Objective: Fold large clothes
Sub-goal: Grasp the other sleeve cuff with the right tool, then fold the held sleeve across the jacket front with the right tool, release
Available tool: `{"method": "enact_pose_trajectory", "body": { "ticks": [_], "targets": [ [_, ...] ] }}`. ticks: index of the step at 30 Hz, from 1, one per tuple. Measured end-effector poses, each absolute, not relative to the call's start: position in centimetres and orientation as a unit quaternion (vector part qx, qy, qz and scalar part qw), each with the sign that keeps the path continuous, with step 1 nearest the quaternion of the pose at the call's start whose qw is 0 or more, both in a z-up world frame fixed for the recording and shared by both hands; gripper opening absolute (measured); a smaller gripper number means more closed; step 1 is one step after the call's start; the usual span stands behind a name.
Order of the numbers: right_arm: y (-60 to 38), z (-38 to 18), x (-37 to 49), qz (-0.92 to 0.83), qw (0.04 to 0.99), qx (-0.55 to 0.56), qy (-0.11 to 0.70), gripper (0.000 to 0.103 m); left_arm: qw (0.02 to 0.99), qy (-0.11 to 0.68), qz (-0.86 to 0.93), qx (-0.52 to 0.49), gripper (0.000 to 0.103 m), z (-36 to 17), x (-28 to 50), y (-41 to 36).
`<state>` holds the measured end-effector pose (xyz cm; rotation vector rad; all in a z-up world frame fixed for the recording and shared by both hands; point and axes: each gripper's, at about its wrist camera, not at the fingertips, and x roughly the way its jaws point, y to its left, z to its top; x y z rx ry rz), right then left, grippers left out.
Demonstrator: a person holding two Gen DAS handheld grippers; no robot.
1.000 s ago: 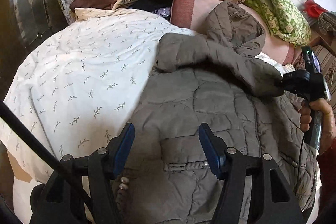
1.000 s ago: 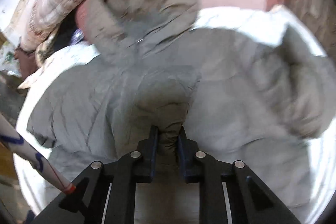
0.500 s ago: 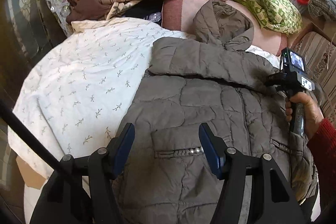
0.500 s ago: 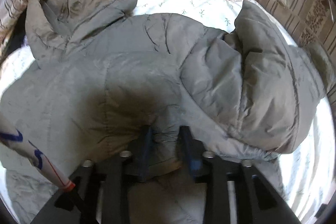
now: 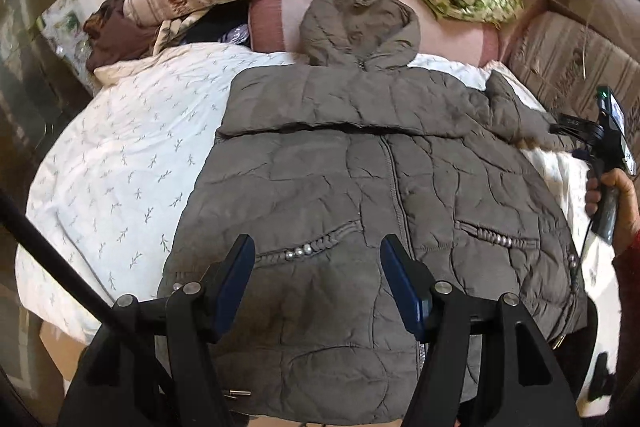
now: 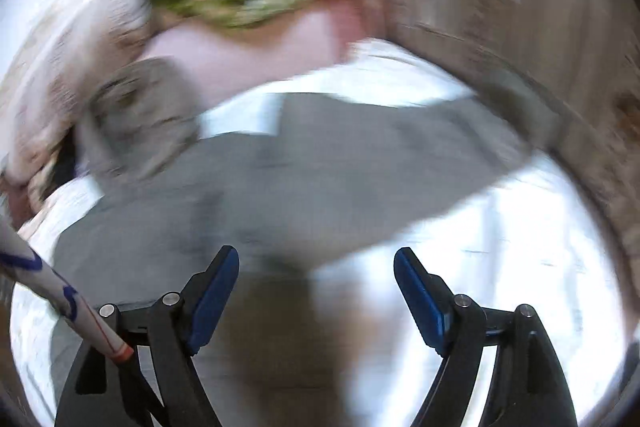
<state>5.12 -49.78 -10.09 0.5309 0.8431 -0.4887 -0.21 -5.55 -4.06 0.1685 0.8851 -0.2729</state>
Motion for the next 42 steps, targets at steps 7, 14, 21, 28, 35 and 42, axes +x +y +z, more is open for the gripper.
{"method": "enact_pose_trajectory", "body": {
  "ticks": [7,14,21,28,35,42],
  "targets": [
    [-62.9,-15.4,-1.8,-0.357,0.778,0.345,0.384,0.084,0.879,0.457,-0.112,0.074,0.064,-5.4,1.3,-6.2],
    [-70.5,-17.1,-0.4,-0.398,0.759,0.362,0.366,0.084,0.865,0.487,-0.096,0.073,0.064,-7.1,2.9,-7.7],
    [-73.6,-18.2,3.8,-0.396,0.763,0.339,0.383,0.024,0.857,0.499,-0.090,0.091,0.064,-8.2,3.6,-9.0],
    [-72.8,-10.9,2.4,-0.431,0.790,0.254,0.355,0.011,0.858,0.501,-0.092,0.069,0.064,-8.3,3.8,-7.4],
    [-71.9,-4.6,0.1,-0.434,0.798,0.272,0.319,0.010,0.863,0.494,-0.096,0.031,0.064,-7.9,2.9,-4.3],
    [-62.9,1.1,3.8,-0.358,0.848,0.220,0.324,0.010,0.877,0.473,-0.084,0.027,0.064,-6.9,1.8,-1.8]
  ]
}}
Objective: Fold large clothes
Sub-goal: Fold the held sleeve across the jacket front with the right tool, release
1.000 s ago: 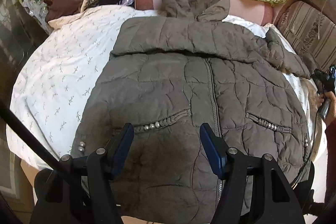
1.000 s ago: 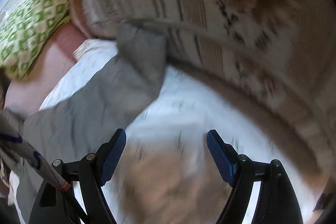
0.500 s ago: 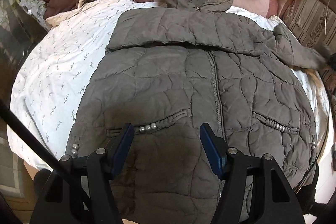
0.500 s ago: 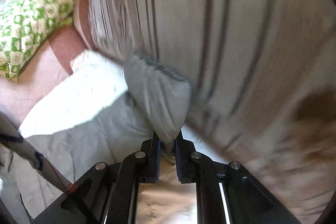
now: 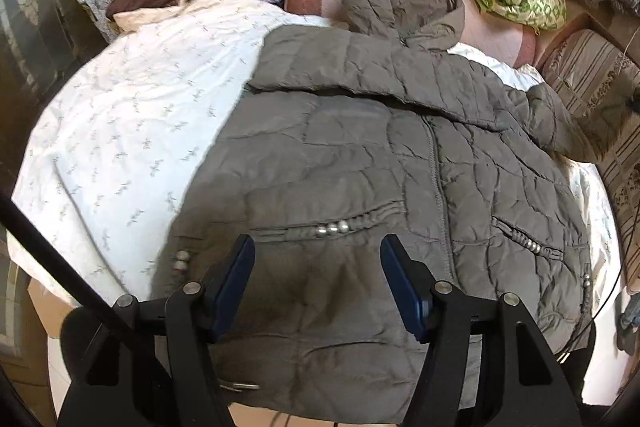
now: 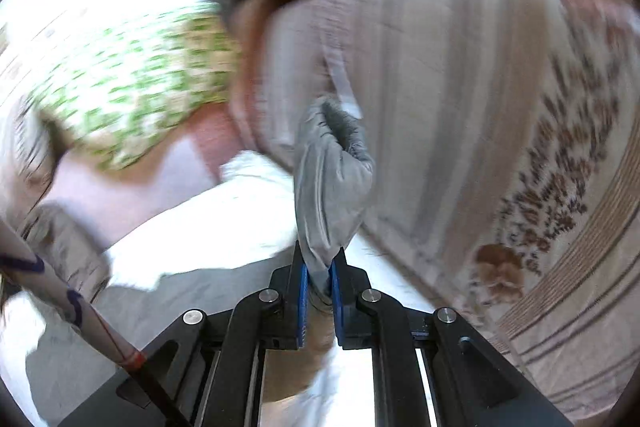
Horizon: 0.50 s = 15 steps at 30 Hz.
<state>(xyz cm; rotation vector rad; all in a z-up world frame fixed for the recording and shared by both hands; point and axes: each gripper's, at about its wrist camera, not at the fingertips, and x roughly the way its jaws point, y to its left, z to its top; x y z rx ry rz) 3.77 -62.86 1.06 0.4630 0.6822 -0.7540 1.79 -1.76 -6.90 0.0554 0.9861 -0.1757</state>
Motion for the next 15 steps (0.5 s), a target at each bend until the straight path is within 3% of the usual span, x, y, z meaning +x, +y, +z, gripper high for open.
{"method": "enact_pose_trajectory", "body": {
  "ticks": [7,15],
  "targets": [
    [-51.8,4.5,8.7,-0.256,0.887,0.186,0.335,0.010,0.891,0.450,-0.067,0.019,0.064,-6.1,0.8,0.9],
    [-37.9,3.3,15.4,-0.102,0.909,0.177,0.363,0.010,0.894,0.445,-0.055,0.001,0.064,-6.4,0.9,3.3]
  ]
}}
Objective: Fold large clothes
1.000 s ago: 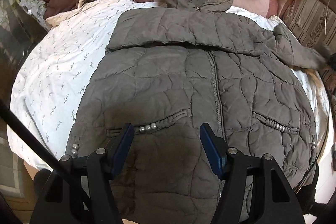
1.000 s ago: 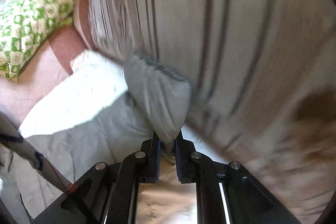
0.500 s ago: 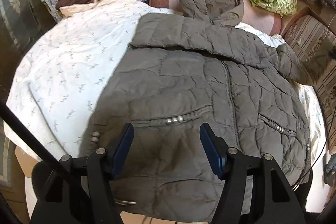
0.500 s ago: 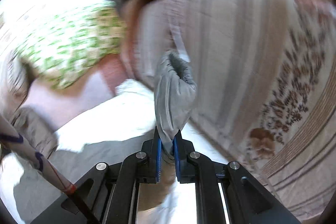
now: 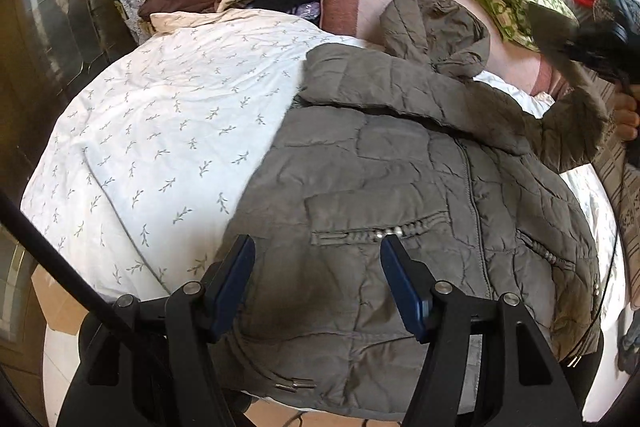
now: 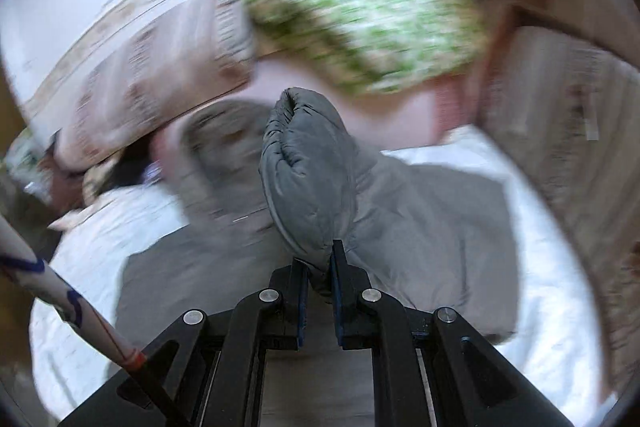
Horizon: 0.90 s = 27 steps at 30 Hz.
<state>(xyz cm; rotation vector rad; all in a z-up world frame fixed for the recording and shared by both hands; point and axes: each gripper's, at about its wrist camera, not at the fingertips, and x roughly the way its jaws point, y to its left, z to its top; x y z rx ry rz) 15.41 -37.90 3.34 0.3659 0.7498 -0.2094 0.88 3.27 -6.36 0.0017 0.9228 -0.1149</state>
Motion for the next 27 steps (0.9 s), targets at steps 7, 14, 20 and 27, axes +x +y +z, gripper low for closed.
{"method": "enact_pose_trajectory", "body": {
  "ticks": [7,14,20,27],
  "targets": [
    [-27.5,0.1,20.9,0.011,0.900,0.172,0.401,0.010,0.900,0.432,-0.051,0.001,0.064,-7.2,1.8,4.9],
    [-17.9,-4.7,26.3,0.071,0.879,0.126,0.455,0.010,0.893,0.447,-0.042,-0.020,0.064,-9.3,3.7,7.4],
    [-12.1,-9.6,29.2,0.077,0.866,0.059,0.491,0.011,0.887,0.460,-0.029,-0.041,0.064,-10.7,4.7,9.3],
    [-11.3,-12.2,29.2,0.093,0.853,0.035,0.512,0.022,0.883,0.466,-0.021,-0.047,0.064,-10.9,4.7,9.5]
  ]
}}
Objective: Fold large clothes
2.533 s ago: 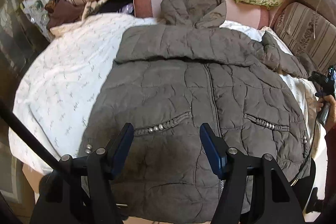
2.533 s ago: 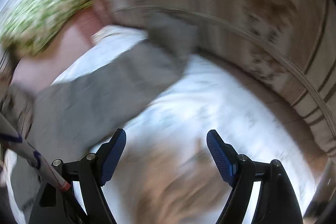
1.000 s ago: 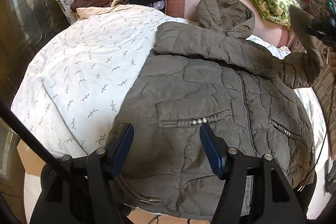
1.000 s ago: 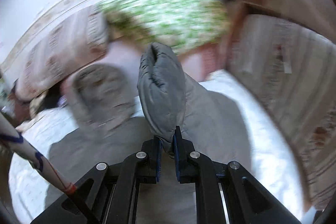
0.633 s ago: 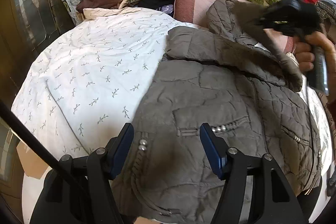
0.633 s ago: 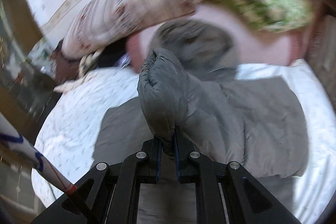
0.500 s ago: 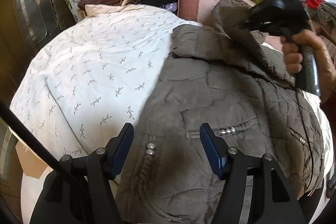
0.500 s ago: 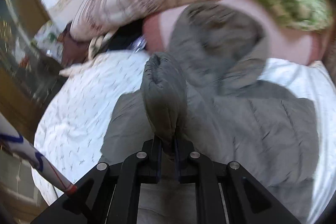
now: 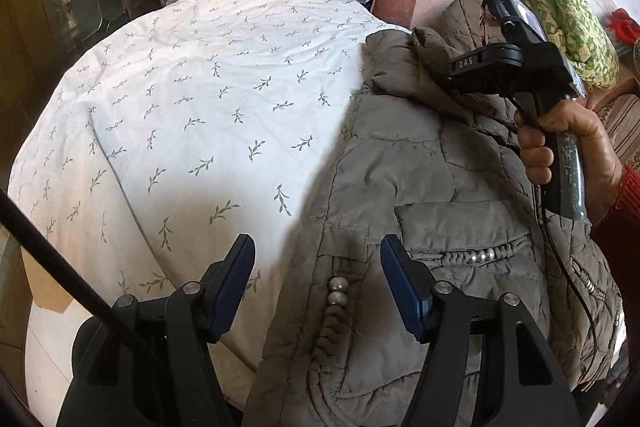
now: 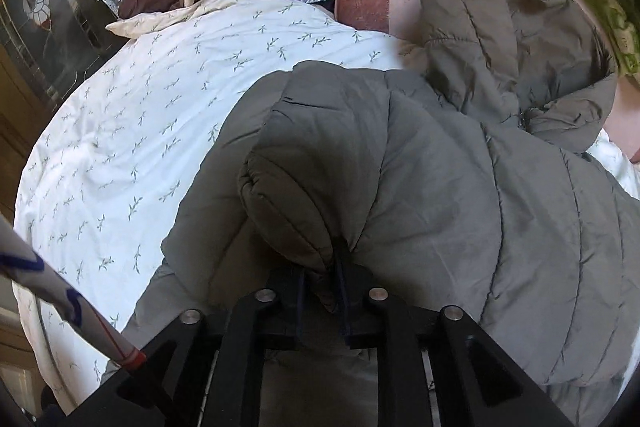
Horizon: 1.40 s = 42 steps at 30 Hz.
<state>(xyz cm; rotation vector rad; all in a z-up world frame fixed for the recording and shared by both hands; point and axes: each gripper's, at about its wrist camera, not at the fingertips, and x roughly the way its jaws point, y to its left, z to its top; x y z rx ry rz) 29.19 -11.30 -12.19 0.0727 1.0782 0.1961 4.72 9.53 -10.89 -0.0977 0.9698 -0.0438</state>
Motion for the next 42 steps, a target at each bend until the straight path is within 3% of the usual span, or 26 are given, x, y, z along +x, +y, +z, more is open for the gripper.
{"method": "enact_pose_trajectory", "body": {
  "ticks": [1,3,5,12,19,23,28,32,33,34,35,36,37,39,42],
  "targets": [
    [-11.2,-12.1,29.1,0.099,0.852,0.037,0.512,0.026,0.884,0.465,-0.021,-0.045,0.064,-10.8,4.6,9.4],
    [-11.2,-11.5,28.5,0.127,0.848,0.054,0.511,0.057,0.885,0.462,-0.022,-0.042,0.064,-10.4,4.3,9.1],
    [-11.3,-10.5,27.5,0.148,0.848,0.071,0.504,0.068,0.887,0.459,-0.020,-0.037,0.064,-10.0,4.0,8.9],
    [-15.3,-7.6,22.4,0.151,0.851,0.102,0.493,0.069,0.889,0.458,-0.006,-0.027,0.064,-9.6,3.9,9.2],
    [-29.7,-6.6,12.8,0.046,0.850,0.188,0.489,0.072,0.878,0.477,0.007,-0.037,0.065,-10.5,5.0,11.4],
    [-38.1,-6.6,6.1,-0.052,0.839,0.213,0.498,0.076,0.866,0.498,-0.020,-0.043,0.071,-11.9,5.8,12.0],
    [-44.3,-8.7,-1.9,-0.138,0.811,0.235,0.517,0.081,0.834,0.543,-0.074,-0.067,0.071,-15.1,7.0,11.4],
    [-43.4,-12.0,-5.4,-0.106,0.792,0.274,0.536,0.081,0.816,0.558,-0.103,-0.107,0.069,-16.2,6.8,10.7],
    [-42.2,-13.0,-5.9,-0.092,0.788,0.274,0.544,0.081,0.815,0.560,-0.106,-0.102,0.063,-16.2,6.6,10.2],
    [-41.4,-13.6,-6.3,-0.084,0.786,0.269,0.550,0.081,0.814,0.565,-0.104,-0.086,0.048,-16.2,6.5,9.5],
    [-40.2,-14.2,-6.4,-0.074,0.787,0.259,0.556,0.073,0.815,0.567,-0.097,-0.068,0.039,-16.1,6.4,9.0],
    [-39.2,-14.5,-6.4,-0.067,0.789,0.247,0.558,0.053,0.817,0.566,-0.093,-0.055,0.034,-15.8,6.3,8.6],
    [-38.7,-14.6,-6.4,-0.068,0.791,0.237,0.559,0.047,0.818,0.565,-0.094,-0.048,0.026,-15.5,6.2,8.3],
    [-38.6,-14.2,-6.3,-0.069,0.795,0.231,0.556,0.024,0.822,0.560,-0.096,-0.034,0.023,-14.3,5.3,7.9],
    [-40.1,-13.7,-6.6,-0.083,0.792,0.247,0.553,0.022,0.817,0.567,-0.095,-0.035,0.024,-14.5,4.4,8.2]
  ]
}}
